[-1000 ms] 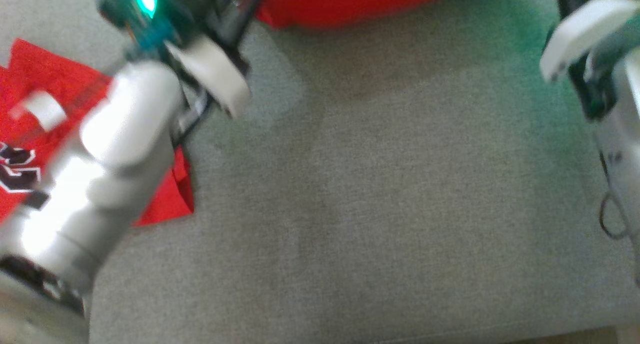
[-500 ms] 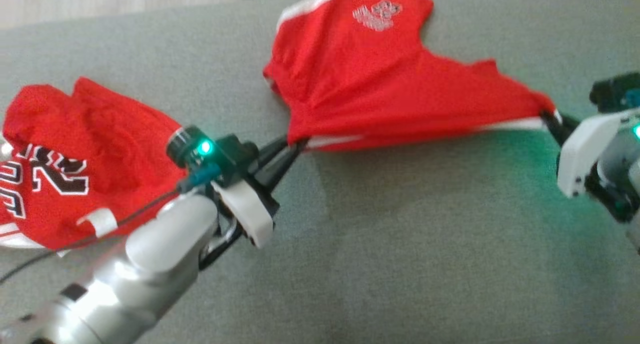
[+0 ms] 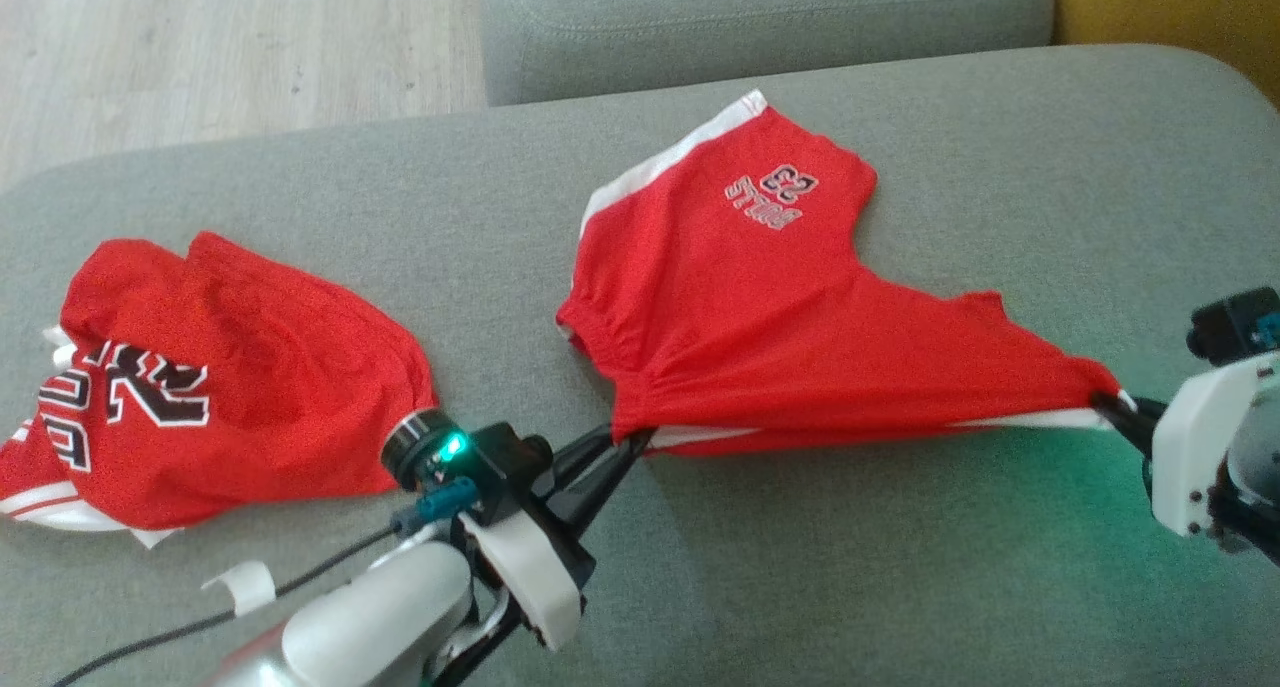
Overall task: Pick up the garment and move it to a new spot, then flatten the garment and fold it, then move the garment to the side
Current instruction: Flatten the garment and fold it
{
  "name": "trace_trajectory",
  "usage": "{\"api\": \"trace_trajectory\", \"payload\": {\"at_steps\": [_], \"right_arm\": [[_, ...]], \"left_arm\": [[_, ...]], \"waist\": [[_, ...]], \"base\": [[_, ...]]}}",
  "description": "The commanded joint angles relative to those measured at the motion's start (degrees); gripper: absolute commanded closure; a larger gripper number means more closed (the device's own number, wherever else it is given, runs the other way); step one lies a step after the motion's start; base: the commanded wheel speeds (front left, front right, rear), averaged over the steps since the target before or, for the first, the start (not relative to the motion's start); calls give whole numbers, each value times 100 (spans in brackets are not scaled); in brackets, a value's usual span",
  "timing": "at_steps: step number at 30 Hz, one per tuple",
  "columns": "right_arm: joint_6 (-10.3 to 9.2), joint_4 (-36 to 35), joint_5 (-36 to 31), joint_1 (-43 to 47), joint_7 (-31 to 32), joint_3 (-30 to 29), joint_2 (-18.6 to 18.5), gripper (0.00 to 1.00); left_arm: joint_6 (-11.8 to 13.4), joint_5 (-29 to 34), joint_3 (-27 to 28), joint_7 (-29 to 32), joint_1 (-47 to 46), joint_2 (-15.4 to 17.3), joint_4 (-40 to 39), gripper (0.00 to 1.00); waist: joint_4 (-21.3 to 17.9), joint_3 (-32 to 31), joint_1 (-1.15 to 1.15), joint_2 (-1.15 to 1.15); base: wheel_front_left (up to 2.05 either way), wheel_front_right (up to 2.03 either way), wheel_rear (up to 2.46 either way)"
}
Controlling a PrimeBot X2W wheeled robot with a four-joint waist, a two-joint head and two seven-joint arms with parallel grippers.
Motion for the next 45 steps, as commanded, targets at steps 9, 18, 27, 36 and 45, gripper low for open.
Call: {"api": "trace_trajectory", "payload": {"at_steps": [9, 18, 27, 36, 45], "right_arm": [[-8, -375, -137, -3, -300, -624, -349, 100], [-8, -497, -641, -892, -308, -1160, 31, 100], [-8, -137, -1073, -1987, 339, -1129, 269, 100], [-8, 327, -1375, -2988, 626, -828, 353, 100], [-8, 774, -1657, -3775, 532, -401, 320, 100]], "left_arm": [[339, -132, 368, 127, -250, 362, -487, 100], [377, -135, 648, 114, -803, 319, -246, 100], [145, -141, 724, 80, -1368, -35, 279, 100], [-136, -58, 761, -93, -1945, -516, 915, 100], [-306, 115, 760, -214, -2521, -954, 1504, 100]], "waist": [[50, 280, 1, -1], [419, 990, 1, -1], [977, 1609, 1, -1], [1435, 2120, 1, -1], [1707, 2578, 1, -1]], "base": [[0, 0, 0], [0, 0, 0], [0, 0, 0], [0, 0, 0], [0, 0, 0]]}}
